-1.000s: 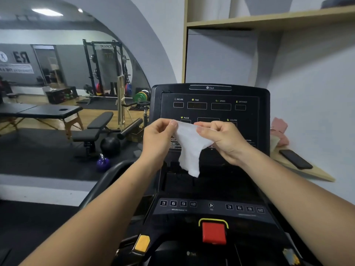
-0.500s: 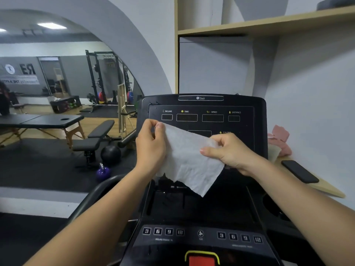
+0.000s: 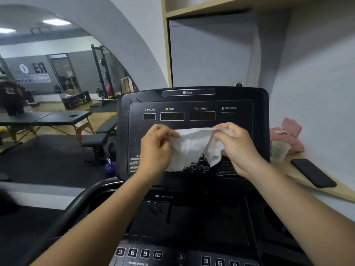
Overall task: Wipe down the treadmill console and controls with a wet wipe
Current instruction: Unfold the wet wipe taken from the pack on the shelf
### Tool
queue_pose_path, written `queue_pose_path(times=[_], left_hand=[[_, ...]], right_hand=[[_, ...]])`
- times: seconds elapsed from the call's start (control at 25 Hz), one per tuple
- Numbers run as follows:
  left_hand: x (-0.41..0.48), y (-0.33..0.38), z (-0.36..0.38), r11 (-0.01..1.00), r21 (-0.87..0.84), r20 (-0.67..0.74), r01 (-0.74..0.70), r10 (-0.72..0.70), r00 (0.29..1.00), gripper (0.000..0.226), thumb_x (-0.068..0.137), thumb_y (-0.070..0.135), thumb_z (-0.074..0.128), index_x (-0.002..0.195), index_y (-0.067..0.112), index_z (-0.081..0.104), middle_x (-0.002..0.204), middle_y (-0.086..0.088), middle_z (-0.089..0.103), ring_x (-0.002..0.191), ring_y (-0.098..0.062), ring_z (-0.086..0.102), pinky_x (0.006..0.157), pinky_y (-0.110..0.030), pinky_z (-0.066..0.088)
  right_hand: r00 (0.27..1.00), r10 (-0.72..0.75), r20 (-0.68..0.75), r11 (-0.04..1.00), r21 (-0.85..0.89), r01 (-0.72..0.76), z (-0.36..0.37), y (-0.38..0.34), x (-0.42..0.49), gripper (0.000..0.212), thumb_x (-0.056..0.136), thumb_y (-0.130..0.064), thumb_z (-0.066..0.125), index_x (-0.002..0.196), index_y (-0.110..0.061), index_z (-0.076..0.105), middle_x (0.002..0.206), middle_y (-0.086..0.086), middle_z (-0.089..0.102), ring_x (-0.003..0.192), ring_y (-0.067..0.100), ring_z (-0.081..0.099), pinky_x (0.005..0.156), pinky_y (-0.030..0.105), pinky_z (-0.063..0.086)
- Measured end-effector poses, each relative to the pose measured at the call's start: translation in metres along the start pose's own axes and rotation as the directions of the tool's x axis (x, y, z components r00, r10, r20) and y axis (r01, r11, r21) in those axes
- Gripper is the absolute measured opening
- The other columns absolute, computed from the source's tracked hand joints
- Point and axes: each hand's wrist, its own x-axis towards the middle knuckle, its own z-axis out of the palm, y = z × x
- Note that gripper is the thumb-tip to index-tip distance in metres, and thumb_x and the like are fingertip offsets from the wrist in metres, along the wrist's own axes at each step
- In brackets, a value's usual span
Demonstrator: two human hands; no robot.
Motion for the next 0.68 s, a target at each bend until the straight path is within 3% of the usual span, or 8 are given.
queue_pose_path(times=[0.08, 0.2, 0.32, 0.4, 0.48, 0.56, 0.68], left_hand=[[0.001, 0.001, 0.007, 1.000, 0.010, -0.038, 0.022, -0.022, 0.999, 0.036, 0.083, -0.008, 0.050, 0.088, 0.020, 0.072, 0.093, 0.009, 0.064, 0.078, -0.004, 0.057, 0.067, -0.015, 0.044], [0.010, -0.001, 0.016, 0.999, 0.008, -0.101, 0.046, -0.045, 0.994, 0.017, 0.085, 0.008, 0.063, 0.091, 0.024, 0.065, 0.086, 0.012, 0.057, 0.070, -0.002, 0.050, 0.068, -0.018, 0.043], [0.020, -0.004, 0.021, 0.999, -0.014, -0.086, 0.034, -0.035, 0.996, 0.024, 0.079, 0.001, 0.058, 0.080, 0.024, 0.050, 0.081, 0.008, 0.052, 0.068, -0.009, 0.044, 0.064, -0.025, 0.039], [0.025, -0.003, 0.021, 1.000, 0.002, -0.044, -0.025, 0.025, 0.999, 0.030, 0.075, -0.008, 0.051, 0.074, 0.022, 0.048, 0.081, 0.006, 0.048, 0.067, -0.009, 0.042, 0.061, -0.023, 0.036], [0.029, -0.002, 0.016, 0.989, 0.015, -0.018, -0.148, 0.148, 0.989, 0.035, 0.072, -0.014, 0.049, 0.072, 0.020, 0.054, 0.087, 0.003, 0.050, 0.073, -0.005, 0.046, 0.063, -0.016, 0.037], [0.034, -0.006, 0.010, 0.956, 0.078, -0.001, -0.282, 0.283, 0.959, 0.034, 0.072, -0.015, 0.048, 0.075, 0.013, 0.067, 0.095, -0.002, 0.051, 0.082, -0.005, 0.048, 0.069, -0.007, 0.036], [0.041, -0.015, 0.002, 0.905, 0.143, 0.079, -0.401, 0.394, 0.916, 0.037, 0.079, -0.015, 0.050, 0.085, 0.010, 0.076, 0.105, -0.004, 0.054, 0.097, -0.010, 0.050, 0.079, -0.003, 0.036]], right_hand=[[0.996, -0.064, -0.058, 0.996, -0.073, 0.060, -0.004, 0.004, -0.001, 0.003, 0.091, -0.018, 0.064, 0.093, -0.020, 0.065, 0.094, -0.006, 0.064, 0.088, 0.008, 0.058, 0.072, 0.024, 0.049], [0.975, -0.221, -0.032, 0.956, -0.206, 0.209, -0.017, 0.006, -0.002, 0.017, 0.085, -0.009, 0.069, 0.085, -0.020, 0.055, 0.087, -0.008, 0.060, 0.079, 0.004, 0.055, 0.066, 0.018, 0.044], [0.932, -0.353, 0.084, 0.854, -0.378, 0.358, -0.026, 0.008, -0.002, 0.034, 0.078, 0.012, 0.063, 0.069, -0.021, 0.061, 0.090, -0.004, 0.062, 0.080, 0.018, 0.062, 0.069, 0.017, 0.047], [0.897, -0.425, 0.121, 0.751, -0.507, 0.424, -0.027, 0.005, 0.000, 0.042, 0.075, 0.020, 0.057, 0.067, -0.019, 0.070, 0.093, -0.006, 0.059, 0.085, 0.008, 0.058, 0.067, 0.007, 0.041], [0.880, -0.460, 0.121, 0.653, -0.626, 0.427, -0.024, -0.001, 0.004, 0.039, 0.079, 0.016, 0.054, 0.081, -0.015, 0.078, 0.094, -0.006, 0.053, 0.085, 0.005, 0.052, 0.068, 0.006, 0.038], [0.880, -0.469, 0.077, 0.586, -0.718, 0.375, -0.018, -0.006, 0.008, 0.036, 0.086, 0.007, 0.053, 0.102, -0.015, 0.077, 0.096, -0.006, 0.048, 0.084, 0.010, 0.050, 0.071, 0.017, 0.043], [0.852, -0.523, -0.015, 0.588, -0.731, 0.347, -0.002, -0.014, 0.006, 0.037, 0.090, -0.003, 0.055, 0.121, -0.016, 0.069, 0.090, -0.006, 0.046, 0.078, 0.012, 0.050, 0.070, 0.020, 0.044]])
